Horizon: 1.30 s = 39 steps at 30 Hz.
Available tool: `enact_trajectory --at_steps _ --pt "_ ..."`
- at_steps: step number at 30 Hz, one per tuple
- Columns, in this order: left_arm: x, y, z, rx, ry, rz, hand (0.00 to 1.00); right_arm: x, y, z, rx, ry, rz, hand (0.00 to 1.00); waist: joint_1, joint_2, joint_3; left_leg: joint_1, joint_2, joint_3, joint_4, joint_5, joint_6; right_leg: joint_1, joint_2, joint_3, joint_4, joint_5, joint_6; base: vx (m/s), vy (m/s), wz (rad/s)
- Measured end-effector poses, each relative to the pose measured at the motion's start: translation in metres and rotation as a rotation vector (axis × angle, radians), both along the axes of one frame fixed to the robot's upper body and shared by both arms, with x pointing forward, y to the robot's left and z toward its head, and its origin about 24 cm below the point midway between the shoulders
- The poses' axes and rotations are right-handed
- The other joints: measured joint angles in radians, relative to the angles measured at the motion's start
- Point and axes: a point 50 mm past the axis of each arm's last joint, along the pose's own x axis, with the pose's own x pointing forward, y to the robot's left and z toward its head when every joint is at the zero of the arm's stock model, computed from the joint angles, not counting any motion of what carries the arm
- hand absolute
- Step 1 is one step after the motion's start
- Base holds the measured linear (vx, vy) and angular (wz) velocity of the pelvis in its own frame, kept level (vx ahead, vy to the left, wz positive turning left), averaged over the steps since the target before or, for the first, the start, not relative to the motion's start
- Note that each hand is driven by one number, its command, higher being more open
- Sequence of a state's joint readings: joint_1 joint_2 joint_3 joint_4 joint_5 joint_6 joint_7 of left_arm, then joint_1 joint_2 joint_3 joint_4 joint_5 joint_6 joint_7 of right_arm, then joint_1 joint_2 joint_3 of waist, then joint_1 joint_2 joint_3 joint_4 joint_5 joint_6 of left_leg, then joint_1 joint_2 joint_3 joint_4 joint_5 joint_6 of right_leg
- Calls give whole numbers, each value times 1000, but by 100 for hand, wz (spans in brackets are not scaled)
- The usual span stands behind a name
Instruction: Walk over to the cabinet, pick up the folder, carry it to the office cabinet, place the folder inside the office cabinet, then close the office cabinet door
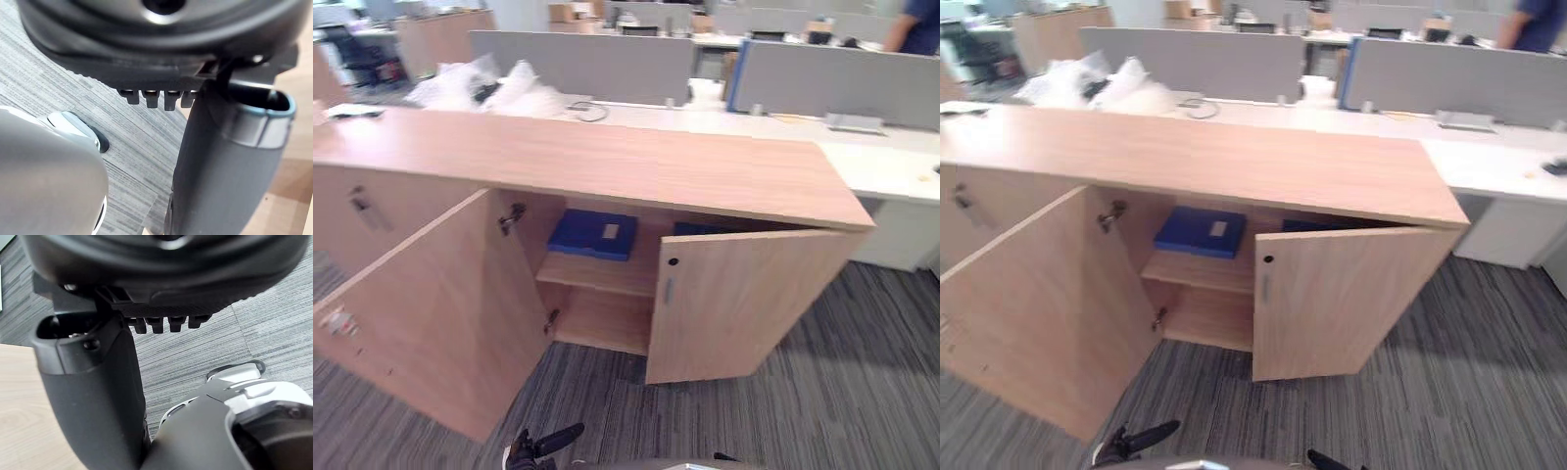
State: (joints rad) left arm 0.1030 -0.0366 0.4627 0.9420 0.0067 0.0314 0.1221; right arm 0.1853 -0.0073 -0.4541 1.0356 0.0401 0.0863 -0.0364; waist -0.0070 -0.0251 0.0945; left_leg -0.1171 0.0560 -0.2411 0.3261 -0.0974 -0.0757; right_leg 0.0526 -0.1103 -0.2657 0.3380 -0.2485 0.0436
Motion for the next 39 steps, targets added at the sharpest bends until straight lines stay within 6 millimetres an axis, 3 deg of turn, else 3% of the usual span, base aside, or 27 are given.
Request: enact_trajectory --at_steps 1,2,4,5,6,8,9,10,11,12,16,19,23,27,30,39 --pt "2 4 2 6 -19 30 100 -1 0 0 -4 5 -10 100 3 -2 6 -22 37 127 43 -5 35 17 -9 -45 -2 -2 -1 -10 12 122" --pt "1 3 2 -3 -26 69 100 -2 -1 0 -9 5 -23 100 3 2 10 -44 116 333 105 -19 71 36 -21 -92 1 -10 5 7 35 108" --pt "1 3 2 -3 -28 73 100 -1 -3 0 -12 3 -37 100 4 5 9 -47 169 492 165 -45 91 39 -42 -116 21 -22 18 42 114 70" --pt "-1 2 2 -6 -25 70 100 3 -5 1 -19 -13 -48 100 3 33 22 -56 186 600 205 -71 94 33 -65 -137 71 -50 44 51 167 56" --pt "0 3 2 -3 -26 64 100 5 -6 1 -20 -19 -62 100 3 33 23 -65 168 596 206 -72 96 21 -77 -132 91 -64 47 40 183 79" --pt "4 0 1 -5 -22 10 100 3 -6 1 -10 -17 -114 100 -5 26 22 -74 86 562 108 -37 122 9 -86 -104 66 -70 25 -8 66 97" --pt "6 0 1 -3 -12 -23 100 -1 -1 -1 7 -12 -164 100 -13 6 16 -40 59 619 30 -29 145 24 -110 -111 2 -34 30 6 44 117" --pt "5 2 0 1 0 -22 100 -4 -3 -1 13 -6 -202 100 -14 18 17 -31 101 738 97 -46 145 41 -128 -153 -27 -3 65 32 58 98" --pt "4 2 -1 0 5 -22 100 -4 -5 -1 10 -4 -205 100 -15 26 17 -24 115 760 108 -47 143 45 -130 -163 -29 -1 68 71 139 93" --pt "0 -3 -4 -17 31 -31 100 -1 -10 0 0 -8 -223 100 -25 46 30 1 90 751 51 -52 124 67 -140 -198 -33 -1 79 67 126 79" --pt "-1 4 -3 1 45 -63 100 -3 -3 -3 41 13 -276 100 -24 16 30 86 -46 710 -238 93 133 113 -152 -211 -154 52 64 71 70 53" --pt "-4 5 -4 -17 41 -22 100 -5 0 -4 48 25 -302 100 -25 7 40 175 -88 689 -415 179 126 148 -145 -232 -183 60 71 27 5 20" --pt "-2 2 -1 -54 -13 61 100 -4 1 -5 49 27 -303 100 -26 -1 48 195 -91 671 -420 177 122 183 -140 -246 -200 59 70 0 -27 8" --pt "9 0 18 -11 -160 74 100 -2 1 -4 43 21 -294 100 -23 -1 62 197 -91 668 -420 175 120 197 -134 -247 -224 58 69 9 -30 2" --pt "25 11 35 80 -222 32 100 1 -1 -3 31 10 -266 100 -25 5 66 197 -89 669 -421 173 116 198 -129 -245 -233 54 62 8 -34 -2" --pt "90 95 98 431 -377 -7 100 -4 -2 -3 43 12 -258 100 -25 14 58 224 -57 691 -418 155 89 217 -93 -196 -253 71 7 46 -40 -8"
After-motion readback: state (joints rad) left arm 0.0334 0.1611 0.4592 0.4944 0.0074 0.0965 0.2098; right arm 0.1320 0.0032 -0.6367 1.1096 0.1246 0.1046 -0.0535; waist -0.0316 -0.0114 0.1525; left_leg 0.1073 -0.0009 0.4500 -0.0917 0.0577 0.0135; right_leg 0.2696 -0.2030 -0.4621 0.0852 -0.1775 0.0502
